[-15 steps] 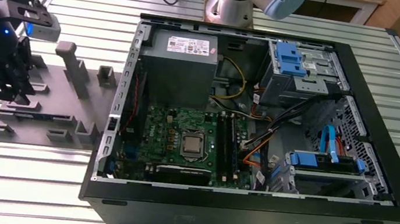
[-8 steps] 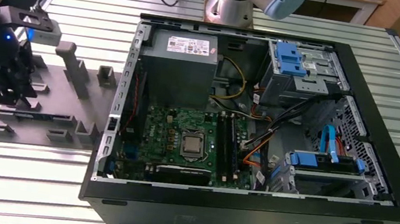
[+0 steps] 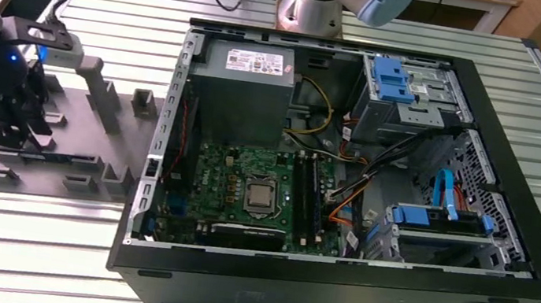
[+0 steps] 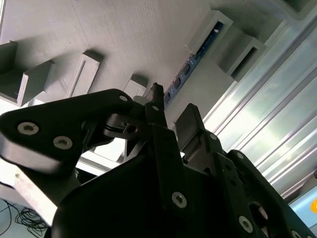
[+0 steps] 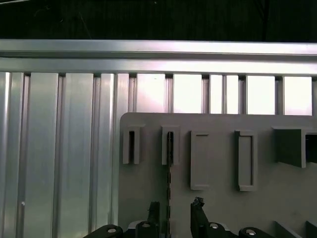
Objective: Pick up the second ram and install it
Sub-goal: 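Pick up the second ram and move it above second insertion slot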
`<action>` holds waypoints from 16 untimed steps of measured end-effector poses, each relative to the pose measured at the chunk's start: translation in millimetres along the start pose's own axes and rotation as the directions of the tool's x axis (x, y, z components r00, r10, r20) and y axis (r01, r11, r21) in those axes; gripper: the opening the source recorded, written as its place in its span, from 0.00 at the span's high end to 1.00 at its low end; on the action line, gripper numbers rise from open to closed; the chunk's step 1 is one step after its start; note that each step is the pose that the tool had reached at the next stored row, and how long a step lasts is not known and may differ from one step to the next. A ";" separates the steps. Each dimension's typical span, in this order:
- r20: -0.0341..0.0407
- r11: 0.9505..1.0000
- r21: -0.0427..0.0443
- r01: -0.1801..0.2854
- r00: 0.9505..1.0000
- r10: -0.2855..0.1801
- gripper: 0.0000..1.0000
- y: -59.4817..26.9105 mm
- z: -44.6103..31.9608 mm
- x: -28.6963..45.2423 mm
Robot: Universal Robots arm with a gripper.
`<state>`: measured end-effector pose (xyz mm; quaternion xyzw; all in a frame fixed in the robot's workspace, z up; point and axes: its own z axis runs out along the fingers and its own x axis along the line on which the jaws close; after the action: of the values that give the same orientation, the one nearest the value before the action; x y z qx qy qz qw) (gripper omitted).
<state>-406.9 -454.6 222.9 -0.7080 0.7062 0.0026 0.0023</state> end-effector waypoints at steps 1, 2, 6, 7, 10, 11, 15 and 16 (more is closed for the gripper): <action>0.000 1.000 0.000 0.000 1.000 0.000 0.62 0.6 1.9 0.2; 0.000 1.000 0.000 0.000 1.000 0.000 0.62 1.1 3.7 0.4; 0.000 1.000 0.002 -0.003 1.000 0.003 0.62 2.1 11.1 0.4; 0.000 1.000 0.003 -0.004 1.000 0.004 0.62 2.3 12.8 0.5; 0.000 1.000 0.003 -0.005 1.000 0.005 0.62 3.1 17.0 0.9; 0.000 1.000 0.003 -0.005 1.000 0.005 0.62 3.2 18.4 1.0; 0.000 1.000 0.003 -0.005 1.000 0.005 0.62 3.2 22.6 1.4; 0.000 1.000 0.003 -0.005 1.000 0.005 0.62 3.2 23.6 1.5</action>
<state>-410.1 -455.9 199.3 -0.7064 0.7078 0.0015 0.0036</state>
